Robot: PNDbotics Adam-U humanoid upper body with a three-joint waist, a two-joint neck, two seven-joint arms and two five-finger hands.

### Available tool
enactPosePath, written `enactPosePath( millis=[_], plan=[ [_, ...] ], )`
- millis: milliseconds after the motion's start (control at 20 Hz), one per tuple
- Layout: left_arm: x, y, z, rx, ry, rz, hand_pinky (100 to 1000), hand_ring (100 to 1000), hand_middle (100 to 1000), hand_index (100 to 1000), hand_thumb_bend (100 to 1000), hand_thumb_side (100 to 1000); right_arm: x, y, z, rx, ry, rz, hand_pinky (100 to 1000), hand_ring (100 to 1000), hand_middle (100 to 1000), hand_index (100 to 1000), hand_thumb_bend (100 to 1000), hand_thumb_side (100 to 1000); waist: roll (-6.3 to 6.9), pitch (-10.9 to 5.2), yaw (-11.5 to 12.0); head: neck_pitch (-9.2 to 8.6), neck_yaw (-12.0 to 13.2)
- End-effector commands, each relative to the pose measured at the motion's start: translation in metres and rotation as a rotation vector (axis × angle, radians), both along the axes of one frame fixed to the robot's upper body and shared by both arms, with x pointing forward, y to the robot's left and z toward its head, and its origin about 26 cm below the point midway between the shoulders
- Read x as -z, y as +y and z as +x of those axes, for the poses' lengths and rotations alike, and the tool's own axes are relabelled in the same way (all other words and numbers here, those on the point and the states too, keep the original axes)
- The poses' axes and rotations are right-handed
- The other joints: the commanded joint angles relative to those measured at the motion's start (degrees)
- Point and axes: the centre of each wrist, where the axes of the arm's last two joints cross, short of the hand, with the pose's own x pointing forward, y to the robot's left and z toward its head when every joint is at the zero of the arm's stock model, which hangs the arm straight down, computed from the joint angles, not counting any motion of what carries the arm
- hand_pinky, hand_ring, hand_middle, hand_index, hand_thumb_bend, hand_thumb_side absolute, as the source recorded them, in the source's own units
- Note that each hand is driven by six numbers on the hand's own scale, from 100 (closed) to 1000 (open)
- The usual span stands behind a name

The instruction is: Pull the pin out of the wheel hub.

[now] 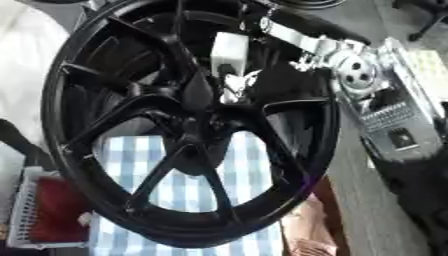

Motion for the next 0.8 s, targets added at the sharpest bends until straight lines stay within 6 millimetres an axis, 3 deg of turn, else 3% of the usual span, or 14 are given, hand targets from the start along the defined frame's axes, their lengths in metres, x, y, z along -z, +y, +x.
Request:
enactPosePath(
  millis=[50,500,800],
  plan=[
    [-0.007,-0.001,-0.001,0.004,-0.024,0.005,858,718,663,770,132,770,-0.013,-0.006,-0.005,-0.002,-0.035,0.008,553,498,313,545,100,407,0.22,-1.13,0.0,-0.58,-0.1],
    [-0.006,-0.001,-0.002,0.008,-0.019,0.005,859,718,665,770,130,774,-0.026,-0.015,-0.005,-0.037,-0.032,0.074,549,486,293,529,100,396,0.50,-1.35,-0.1,-0.59,-0.5],
    [-0.006,-0.001,-0.002,0.004,-0.019,0.004,860,719,666,770,129,773,-0.050,-0.039,-0.007,-0.056,-0.066,0.170,560,485,283,532,100,389,0.58,-1.48,-0.1,-0.37,-0.1]
  ],
)
